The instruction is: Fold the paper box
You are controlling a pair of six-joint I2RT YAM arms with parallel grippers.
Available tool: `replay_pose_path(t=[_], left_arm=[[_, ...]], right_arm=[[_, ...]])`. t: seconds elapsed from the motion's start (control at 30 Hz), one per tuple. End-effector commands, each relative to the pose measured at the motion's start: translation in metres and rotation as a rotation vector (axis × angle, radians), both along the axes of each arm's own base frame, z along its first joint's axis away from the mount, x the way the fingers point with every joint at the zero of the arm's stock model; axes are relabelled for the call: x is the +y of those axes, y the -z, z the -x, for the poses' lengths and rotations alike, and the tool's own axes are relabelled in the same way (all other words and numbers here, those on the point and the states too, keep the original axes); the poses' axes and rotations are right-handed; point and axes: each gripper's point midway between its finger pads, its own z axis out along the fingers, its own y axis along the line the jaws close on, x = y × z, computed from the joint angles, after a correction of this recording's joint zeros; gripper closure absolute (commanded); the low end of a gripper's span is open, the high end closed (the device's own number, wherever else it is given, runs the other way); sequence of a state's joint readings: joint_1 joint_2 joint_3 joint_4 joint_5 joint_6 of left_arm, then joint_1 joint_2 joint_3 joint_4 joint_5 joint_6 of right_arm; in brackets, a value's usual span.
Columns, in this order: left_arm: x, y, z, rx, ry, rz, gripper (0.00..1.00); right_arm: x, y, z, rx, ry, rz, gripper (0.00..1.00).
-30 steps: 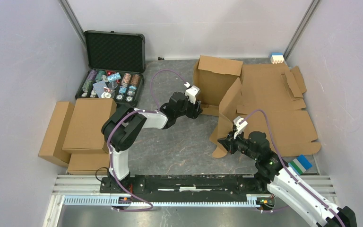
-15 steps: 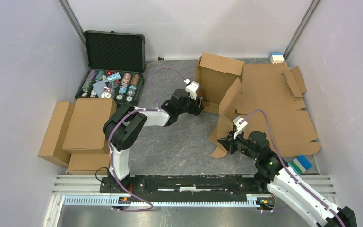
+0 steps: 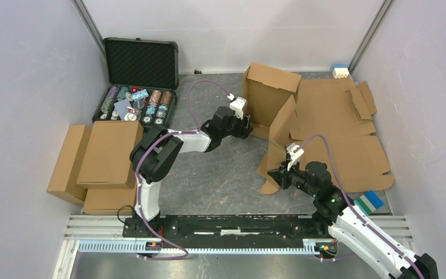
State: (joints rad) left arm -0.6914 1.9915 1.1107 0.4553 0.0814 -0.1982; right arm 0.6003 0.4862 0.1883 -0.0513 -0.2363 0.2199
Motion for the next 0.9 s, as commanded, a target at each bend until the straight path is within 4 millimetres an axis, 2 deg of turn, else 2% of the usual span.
replay_pose_path(t=[0.0, 0.17, 0.37, 0.57, 0.7, 0.87], left_arm=[[-0.008, -0.005, -0.010, 0.030, -0.034, 0.030, 0.38], [-0.006, 0.011, -0.014, 0.120, -0.079, -0.030, 0.46], [0.002, 0.029, -0.018, 0.196, -0.152, -0.111, 0.43], [-0.004, 0.044, -0.023, 0.248, -0.173, -0.151, 0.42], [-0.011, 0.040, -0.027, 0.240, -0.158, -0.130, 0.42], [-0.017, 0.006, -0.020, 0.148, -0.105, -0.007, 0.35]], right_arm=[[0.004, -0.011, 0.001, -0.011, -0.021, -0.017, 0.99], [0.005, -0.011, 0.001, -0.010, -0.023, -0.015, 0.99], [0.005, -0.012, 0.001, -0.012, -0.025, -0.017, 1.00], [0.006, -0.012, 0.002, -0.010, -0.028, -0.019, 1.00], [0.004, -0.011, 0.002, -0.010, -0.026, -0.016, 1.00], [0.003, -0.013, 0.002, -0.018, -0.019, -0.013, 1.00]])
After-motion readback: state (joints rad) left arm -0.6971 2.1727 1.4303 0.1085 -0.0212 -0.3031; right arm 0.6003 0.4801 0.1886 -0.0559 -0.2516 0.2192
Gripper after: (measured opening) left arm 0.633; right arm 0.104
